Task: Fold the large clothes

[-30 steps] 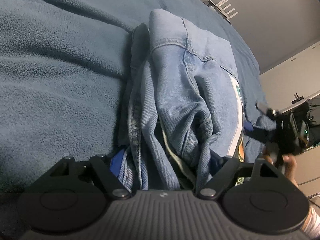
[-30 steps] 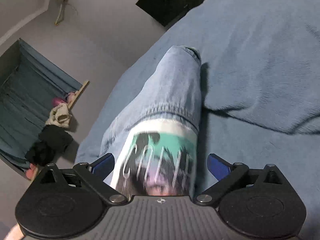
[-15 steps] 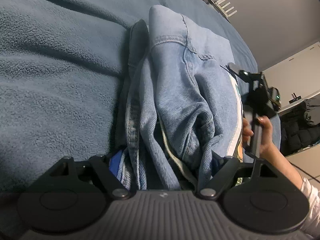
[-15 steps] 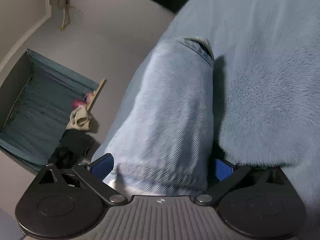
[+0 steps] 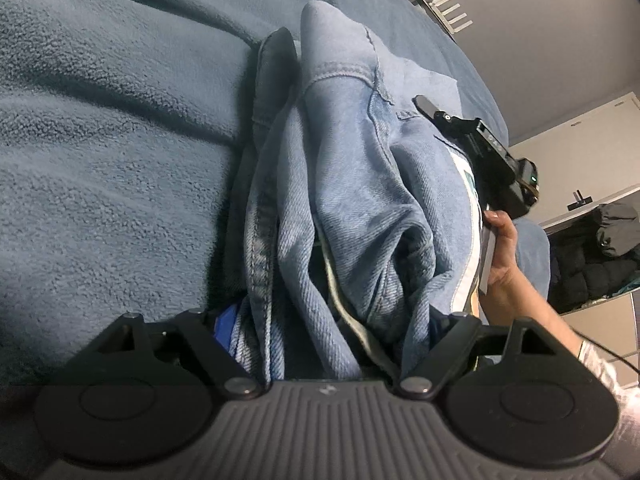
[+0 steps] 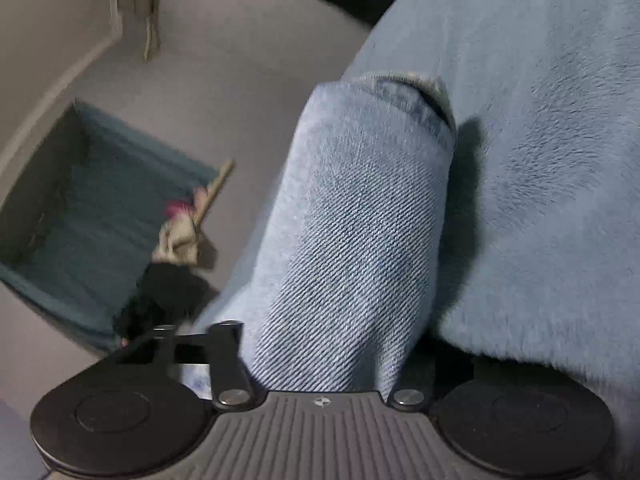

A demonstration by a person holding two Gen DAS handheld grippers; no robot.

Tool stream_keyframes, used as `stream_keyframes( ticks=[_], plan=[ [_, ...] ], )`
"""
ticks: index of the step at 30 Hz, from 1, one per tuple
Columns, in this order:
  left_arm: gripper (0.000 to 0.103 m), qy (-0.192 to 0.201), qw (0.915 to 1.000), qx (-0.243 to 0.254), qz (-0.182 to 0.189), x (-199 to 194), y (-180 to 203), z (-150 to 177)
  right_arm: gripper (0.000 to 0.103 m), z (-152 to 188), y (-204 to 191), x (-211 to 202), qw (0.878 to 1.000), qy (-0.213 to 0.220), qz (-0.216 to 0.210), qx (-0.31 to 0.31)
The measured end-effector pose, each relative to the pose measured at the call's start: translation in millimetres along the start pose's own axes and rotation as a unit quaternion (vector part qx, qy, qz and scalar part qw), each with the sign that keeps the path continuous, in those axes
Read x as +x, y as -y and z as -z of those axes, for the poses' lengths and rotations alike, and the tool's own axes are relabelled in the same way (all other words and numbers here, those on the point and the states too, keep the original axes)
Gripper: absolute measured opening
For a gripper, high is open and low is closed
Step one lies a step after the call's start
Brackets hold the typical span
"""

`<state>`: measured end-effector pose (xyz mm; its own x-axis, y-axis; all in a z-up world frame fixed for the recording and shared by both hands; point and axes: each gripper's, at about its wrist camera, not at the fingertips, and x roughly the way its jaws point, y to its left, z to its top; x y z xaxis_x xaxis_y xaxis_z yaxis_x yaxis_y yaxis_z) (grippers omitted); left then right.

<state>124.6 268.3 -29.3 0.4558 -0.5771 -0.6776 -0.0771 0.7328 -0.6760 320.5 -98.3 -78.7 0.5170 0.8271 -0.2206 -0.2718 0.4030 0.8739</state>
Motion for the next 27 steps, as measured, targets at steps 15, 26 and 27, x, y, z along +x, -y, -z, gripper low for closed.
stream_keyframes(
  ticks=[15, 26, 27],
  plan=[
    [0.079, -0.009, 0.9934, 0.106, 0.043, 46.3, 86.2, 9.8, 0.027, -7.5, -111.9, -93.3, 0.976, 0.147, 0.040, -0.155],
    [0.070, -0.007, 0.9872, 0.146, 0.063, 154.9, 146.6, -38.3, 0.037, -151.2, -57.0, -138.8, 0.968, 0.132, 0.174, -0.127],
    [0.070, -0.007, 0.9885, 0.132, 0.073, 161.1, 140.0, -40.9, 0.050, -158.3, -40.0, -134.4, 0.963, 0.122, 0.212, -0.110]
  ],
)
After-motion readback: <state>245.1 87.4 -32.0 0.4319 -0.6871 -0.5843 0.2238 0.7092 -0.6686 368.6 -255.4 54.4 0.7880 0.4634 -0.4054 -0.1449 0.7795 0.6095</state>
